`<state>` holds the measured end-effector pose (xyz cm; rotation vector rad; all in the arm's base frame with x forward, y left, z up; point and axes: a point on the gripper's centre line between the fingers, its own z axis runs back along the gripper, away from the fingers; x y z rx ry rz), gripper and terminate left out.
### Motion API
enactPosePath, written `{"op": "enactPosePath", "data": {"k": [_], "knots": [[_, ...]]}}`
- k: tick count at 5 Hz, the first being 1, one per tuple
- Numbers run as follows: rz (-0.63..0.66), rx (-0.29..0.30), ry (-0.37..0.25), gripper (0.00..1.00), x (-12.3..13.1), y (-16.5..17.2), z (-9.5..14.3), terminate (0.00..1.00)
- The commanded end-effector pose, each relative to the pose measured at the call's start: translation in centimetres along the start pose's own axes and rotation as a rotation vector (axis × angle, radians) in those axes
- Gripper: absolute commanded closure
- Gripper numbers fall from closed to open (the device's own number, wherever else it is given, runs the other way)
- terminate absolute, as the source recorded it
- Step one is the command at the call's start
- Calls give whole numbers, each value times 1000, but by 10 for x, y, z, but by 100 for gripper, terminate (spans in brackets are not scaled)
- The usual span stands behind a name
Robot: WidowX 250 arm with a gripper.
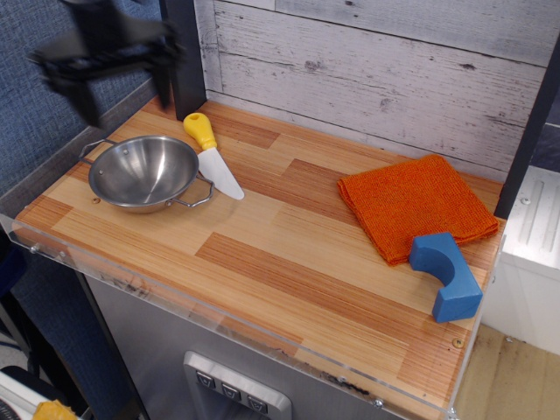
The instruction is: Place the orange towel to the right of the colander
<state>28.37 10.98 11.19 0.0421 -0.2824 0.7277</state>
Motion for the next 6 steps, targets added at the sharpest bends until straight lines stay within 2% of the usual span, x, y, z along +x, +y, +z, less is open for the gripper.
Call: {"op": "enactPosePath", "data": {"k": [1,3,4,6], "knots": [[-133,-35,5,0,-28,-49,1,0],[-189,-74,45,0,-39,-113,-13,0],[-251,-85,43,0,-40,-153,-18,0],[-304,-83,79,0,-56,-185,-40,0]]}}
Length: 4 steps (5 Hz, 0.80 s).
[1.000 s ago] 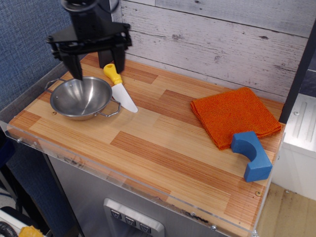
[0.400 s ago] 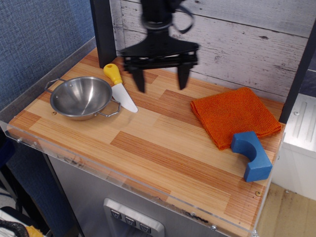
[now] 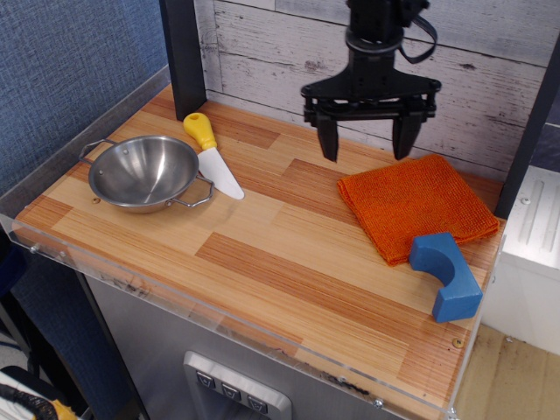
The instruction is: Place the orange towel to the right of the colander
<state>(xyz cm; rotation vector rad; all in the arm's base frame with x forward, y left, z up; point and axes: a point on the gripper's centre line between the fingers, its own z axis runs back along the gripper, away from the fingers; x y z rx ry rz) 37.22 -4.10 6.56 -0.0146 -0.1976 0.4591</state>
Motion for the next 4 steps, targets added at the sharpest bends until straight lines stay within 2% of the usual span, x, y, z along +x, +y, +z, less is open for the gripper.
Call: {"op": "enactPosePath", "data": {"k": [1,4], "knots": [[-57,-10,3,0,-12,-20,-10,0],[-78,-13,12,0,-32,-35,-36,0]]}}
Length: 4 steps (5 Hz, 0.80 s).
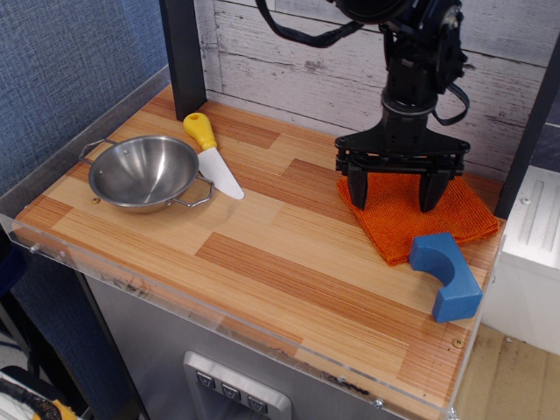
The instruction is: Place the orange towel to the right of the colander
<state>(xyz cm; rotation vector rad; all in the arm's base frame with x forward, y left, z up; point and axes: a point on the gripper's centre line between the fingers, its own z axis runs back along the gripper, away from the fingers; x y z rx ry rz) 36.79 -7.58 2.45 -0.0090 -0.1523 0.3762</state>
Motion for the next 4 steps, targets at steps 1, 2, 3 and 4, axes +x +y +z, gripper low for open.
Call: {"op": "enactPosePath", "data": {"k": [1,2,3,4], "knots": [[10,5,-19,0,-10,-4,-7,0],[35,39,-21,0,-15,12,-8,0],[60,68,-43,0,-22,29,-1,0],[101,101,-50,0,-27,47,8,0]]}}
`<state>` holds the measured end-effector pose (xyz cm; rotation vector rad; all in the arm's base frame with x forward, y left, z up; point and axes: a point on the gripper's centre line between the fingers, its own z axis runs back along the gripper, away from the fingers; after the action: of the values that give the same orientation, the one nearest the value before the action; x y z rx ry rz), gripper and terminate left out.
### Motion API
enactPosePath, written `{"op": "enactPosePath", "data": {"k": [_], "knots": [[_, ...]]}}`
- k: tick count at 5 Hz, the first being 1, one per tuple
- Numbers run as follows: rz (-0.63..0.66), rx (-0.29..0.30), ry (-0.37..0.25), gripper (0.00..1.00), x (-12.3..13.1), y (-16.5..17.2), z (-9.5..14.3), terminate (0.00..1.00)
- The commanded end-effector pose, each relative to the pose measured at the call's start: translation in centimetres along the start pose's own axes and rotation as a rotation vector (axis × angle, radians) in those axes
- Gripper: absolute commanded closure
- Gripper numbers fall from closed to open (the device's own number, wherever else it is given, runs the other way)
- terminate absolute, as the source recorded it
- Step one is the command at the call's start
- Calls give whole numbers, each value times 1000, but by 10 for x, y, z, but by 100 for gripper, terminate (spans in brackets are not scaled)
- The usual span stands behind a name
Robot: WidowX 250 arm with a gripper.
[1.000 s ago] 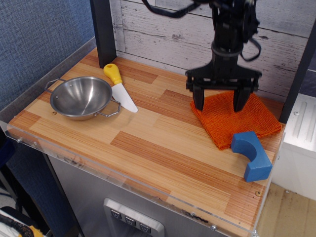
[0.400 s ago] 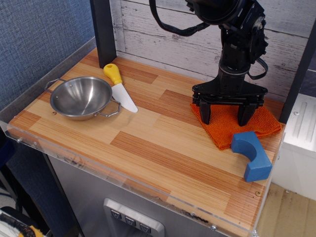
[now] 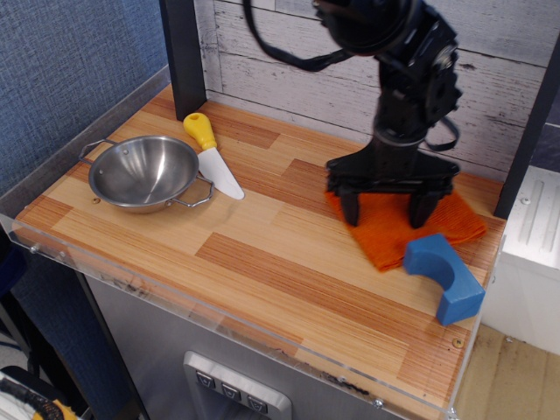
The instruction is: Place the orange towel to the right of the colander
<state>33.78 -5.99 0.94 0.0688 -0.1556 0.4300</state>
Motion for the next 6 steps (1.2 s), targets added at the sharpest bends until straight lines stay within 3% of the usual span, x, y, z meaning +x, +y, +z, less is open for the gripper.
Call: {"op": "enactPosePath", "data": {"k": [1,2,3,6], "knots": [[94,35,-28,0,-8,40,22,0],[209,46,-71,0,-18,63,24,0],[309,92,-102,0,-26,88,24,0],[415,189,-128,0,-36,139,26,0]]}}
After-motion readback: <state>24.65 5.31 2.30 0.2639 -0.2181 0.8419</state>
